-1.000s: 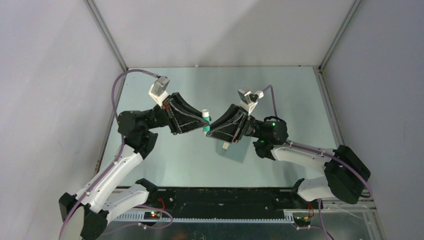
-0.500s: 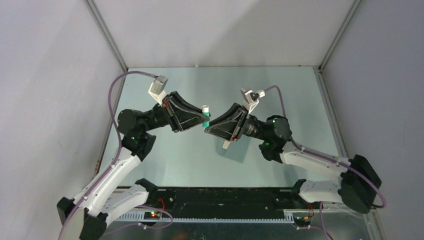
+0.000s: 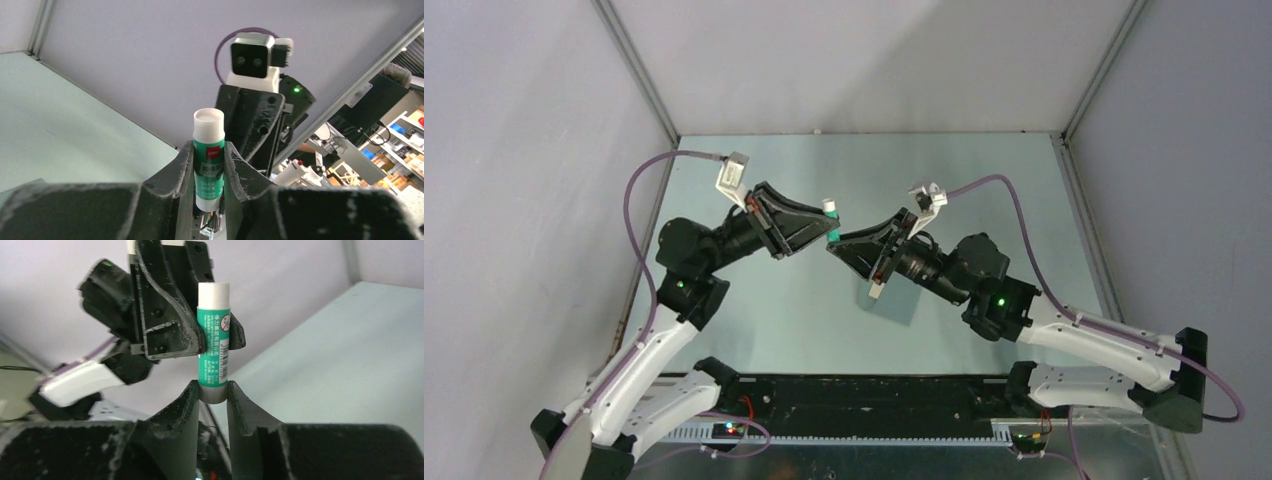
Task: Place the letter into the envelope and seal it
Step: Unscrew the solid glue.
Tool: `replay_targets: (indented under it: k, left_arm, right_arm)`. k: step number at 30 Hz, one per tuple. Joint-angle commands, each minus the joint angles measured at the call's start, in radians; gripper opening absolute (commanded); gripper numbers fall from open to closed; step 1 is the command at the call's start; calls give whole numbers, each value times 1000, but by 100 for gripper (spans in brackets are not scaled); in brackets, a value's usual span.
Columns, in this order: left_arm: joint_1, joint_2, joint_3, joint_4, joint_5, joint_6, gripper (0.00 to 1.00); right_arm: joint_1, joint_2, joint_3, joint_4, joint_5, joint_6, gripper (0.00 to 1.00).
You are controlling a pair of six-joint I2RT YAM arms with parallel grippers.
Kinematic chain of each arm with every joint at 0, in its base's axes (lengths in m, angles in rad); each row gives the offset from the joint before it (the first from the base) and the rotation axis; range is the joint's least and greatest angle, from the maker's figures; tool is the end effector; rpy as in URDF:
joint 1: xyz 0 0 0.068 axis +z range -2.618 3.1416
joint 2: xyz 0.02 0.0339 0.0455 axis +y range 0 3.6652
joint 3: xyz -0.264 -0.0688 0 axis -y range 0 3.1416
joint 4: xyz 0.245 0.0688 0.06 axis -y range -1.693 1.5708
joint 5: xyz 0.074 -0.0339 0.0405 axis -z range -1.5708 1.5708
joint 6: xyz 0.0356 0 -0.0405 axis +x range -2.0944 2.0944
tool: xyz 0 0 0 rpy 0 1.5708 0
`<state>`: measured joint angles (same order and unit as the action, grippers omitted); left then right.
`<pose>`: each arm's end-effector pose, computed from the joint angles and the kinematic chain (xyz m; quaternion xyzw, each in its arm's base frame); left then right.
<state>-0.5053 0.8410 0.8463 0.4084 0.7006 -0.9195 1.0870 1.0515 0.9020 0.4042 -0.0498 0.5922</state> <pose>0.1476 -0.1079 0.4122 0.1756 0.5617 -0.6561 0.4725 0.1130 0.2188 0.3931 -0.1688 0.5879 0.5989 0.5168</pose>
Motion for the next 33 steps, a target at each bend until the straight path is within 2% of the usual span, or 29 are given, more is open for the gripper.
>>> replay_targets:
  k: [1, 4, 11, 21, 22, 23, 24, 25, 26, 27, 28, 29, 30, 31, 32, 33]
  left_arm:
    - [4, -9, 3, -63, -61, 56, 0]
    - [4, -22, 3, -84, -82, 72, 0]
    - [4, -32, 1, -115, -100, 88, 0]
    - [3, -39, -3, -123, -112, 91, 0]
    - [3, -40, -3, -123, -114, 91, 0]
    - [4, -40, 0, -124, -116, 91, 0]
    - [4, -41, 2, -126, -117, 92, 0]
    - [4, -42, 4, -127, -119, 93, 0]
    - [4, -41, 5, -126, -120, 92, 0]
    - [3, -42, 8, -125, -121, 92, 0]
    - [3, -41, 10, -124, -121, 91, 0]
    - [4, -40, 13, -122, -120, 90, 0]
    - [4, -39, 14, -115, -120, 85, 0]
    - [4, -38, 14, -104, -119, 81, 0]
    - [3, -39, 14, -99, -117, 69, 0]
    - [2, -37, 14, -86, -114, 64, 0]
  right_arm:
    - [111, 26, 170, -215, 267, -197, 0]
    - [164, 86, 266, -341, 441, -237, 0]
    - [257, 169, 383, -437, 701, -346, 0]
    - [331, 215, 442, -420, 897, -498, 0]
    - [332, 210, 441, -427, 891, -497, 9]
    - [332, 194, 431, -433, 880, -496, 17]
    - [330, 183, 419, -432, 839, -494, 35]
    - [326, 147, 386, -421, 813, -483, 43]
    - [312, 124, 362, -401, 730, -469, 56]
    - [299, 76, 312, -374, 672, -418, 59]
    - [254, 48, 285, -364, 527, -379, 63]
    - [190, -9, 223, -327, 445, -294, 64]
    - [148, -60, 146, -254, 251, -250, 64]
    - [66, -83, 107, -211, 159, -152, 64]
    - [27, -116, 38, -114, 0, -105, 64]
    - [-46, -126, 11, -72, -71, -10, 64]
